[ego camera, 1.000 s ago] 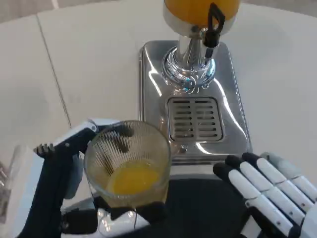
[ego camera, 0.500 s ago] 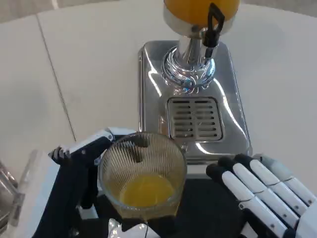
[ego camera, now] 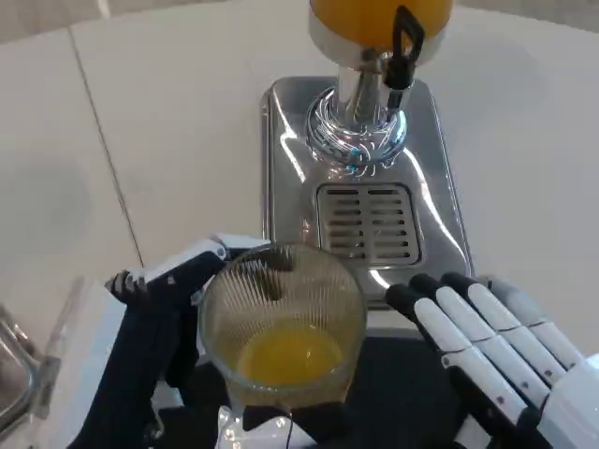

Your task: Grasp the cup under the faucet to collect the drink, then remove the cup.

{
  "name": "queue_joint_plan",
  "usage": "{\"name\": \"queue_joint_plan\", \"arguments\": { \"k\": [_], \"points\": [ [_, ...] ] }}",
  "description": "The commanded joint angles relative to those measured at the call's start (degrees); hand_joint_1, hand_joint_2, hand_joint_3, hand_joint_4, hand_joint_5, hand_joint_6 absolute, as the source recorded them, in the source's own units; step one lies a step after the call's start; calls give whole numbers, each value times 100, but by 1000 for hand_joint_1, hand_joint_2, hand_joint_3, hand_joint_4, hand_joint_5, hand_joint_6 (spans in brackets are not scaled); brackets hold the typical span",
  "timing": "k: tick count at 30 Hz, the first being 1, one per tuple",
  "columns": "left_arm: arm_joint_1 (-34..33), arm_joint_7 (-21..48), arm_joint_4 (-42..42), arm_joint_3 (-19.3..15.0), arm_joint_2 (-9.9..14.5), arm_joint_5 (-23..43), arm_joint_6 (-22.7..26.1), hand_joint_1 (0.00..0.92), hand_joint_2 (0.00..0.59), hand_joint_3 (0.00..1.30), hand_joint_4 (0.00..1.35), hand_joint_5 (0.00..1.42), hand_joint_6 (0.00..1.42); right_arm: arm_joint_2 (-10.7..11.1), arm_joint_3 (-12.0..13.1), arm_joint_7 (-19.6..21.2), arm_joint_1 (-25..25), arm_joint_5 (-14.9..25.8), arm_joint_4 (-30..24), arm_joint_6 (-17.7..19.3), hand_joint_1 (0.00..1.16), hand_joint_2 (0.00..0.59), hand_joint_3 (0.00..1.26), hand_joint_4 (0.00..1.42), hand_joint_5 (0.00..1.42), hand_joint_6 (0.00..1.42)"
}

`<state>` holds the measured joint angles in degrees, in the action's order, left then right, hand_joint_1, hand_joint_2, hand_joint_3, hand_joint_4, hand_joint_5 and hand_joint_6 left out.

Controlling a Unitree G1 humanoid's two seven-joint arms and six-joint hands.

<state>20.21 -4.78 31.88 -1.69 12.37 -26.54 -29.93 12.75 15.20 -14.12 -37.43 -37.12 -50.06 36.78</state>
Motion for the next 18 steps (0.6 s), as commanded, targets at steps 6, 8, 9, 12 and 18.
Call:
{"name": "queue_joint_plan", "arguments": {
  "k": [6,8,9,12,18],
  "points": [
    [-49,-30,-9,38,-118,32,-104,655,0,1138,1236,1424,1424,9,-185,-44,55,-155,-128,-280,34,576,0,0,0,0],
    [-65,-32,-13,50,-140,25,-90,656,0,1138,1236,1424,1424,21,-240,-75,79,-184,-147,-346,34,576,0,0,0,0],
    [-80,-29,-13,65,-156,20,-80,657,0,1138,1236,1424,1424,31,-262,-83,86,-195,-154,-375,34,576,0,0,0,0],
    [-131,-9,-17,111,-205,8,-53,660,0,1138,1236,1424,1424,43,-312,-86,70,-220,-183,-437,33,576,0,0,0,0],
    [-128,30,-65,120,-222,20,-54,664,0,1138,1236,1424,1424,68,-334,-72,25,-218,-208,-515,32,576,0,0,0,0]
  ]
}}
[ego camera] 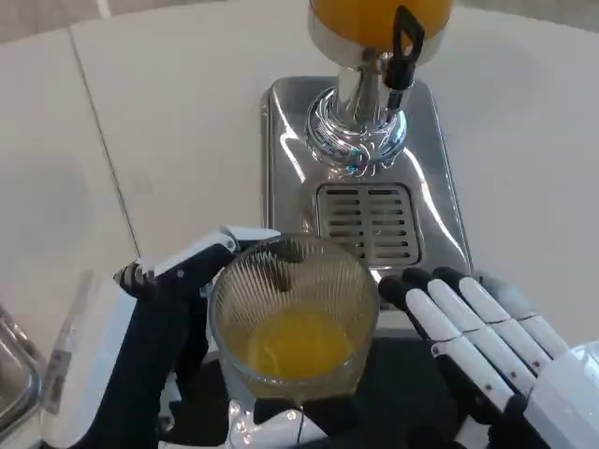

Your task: Grasp the cup under the faucet to collect the drink, then remove the cup.

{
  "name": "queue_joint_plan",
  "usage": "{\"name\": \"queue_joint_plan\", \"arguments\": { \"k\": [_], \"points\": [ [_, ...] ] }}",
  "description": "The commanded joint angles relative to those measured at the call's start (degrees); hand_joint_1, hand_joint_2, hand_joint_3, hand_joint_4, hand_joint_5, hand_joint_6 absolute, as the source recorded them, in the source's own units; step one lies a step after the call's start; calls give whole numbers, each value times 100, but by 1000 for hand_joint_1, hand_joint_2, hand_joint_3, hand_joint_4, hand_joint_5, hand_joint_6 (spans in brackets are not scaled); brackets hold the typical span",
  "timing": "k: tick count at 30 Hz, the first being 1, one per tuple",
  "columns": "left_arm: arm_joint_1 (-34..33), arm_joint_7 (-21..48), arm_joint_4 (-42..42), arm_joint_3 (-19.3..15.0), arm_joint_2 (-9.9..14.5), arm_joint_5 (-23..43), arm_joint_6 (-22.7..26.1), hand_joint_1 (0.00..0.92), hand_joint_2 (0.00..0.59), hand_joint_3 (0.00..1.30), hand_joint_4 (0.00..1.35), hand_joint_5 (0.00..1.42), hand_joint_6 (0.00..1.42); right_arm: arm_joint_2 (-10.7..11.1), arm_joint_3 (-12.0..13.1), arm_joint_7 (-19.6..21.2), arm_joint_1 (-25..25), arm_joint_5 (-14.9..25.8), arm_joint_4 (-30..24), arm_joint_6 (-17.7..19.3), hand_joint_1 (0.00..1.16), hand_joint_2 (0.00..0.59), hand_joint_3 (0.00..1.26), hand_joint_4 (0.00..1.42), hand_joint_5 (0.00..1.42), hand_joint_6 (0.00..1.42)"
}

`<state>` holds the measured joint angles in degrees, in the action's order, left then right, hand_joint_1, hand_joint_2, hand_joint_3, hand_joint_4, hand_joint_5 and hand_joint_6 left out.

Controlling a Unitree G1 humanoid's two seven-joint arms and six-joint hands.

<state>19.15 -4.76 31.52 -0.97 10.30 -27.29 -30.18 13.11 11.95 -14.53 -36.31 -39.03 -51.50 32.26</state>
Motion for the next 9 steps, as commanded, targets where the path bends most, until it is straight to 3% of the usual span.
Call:
{"name": "queue_joint_plan", "arguments": {
  "k": [1,9],
  "points": [
    [-21,28,-35,45,-16,97,-31,665,0,1138,1236,1424,1424,32,-20,-33,-94,-30,-69,-73,32,576,0,0,0,0],
    [-28,60,-58,47,-44,142,2,672,0,1138,1236,1424,1424,-54,-189,-25,-261,-157,-251,-149,32,576,0,0,0,0]
  ]
}}
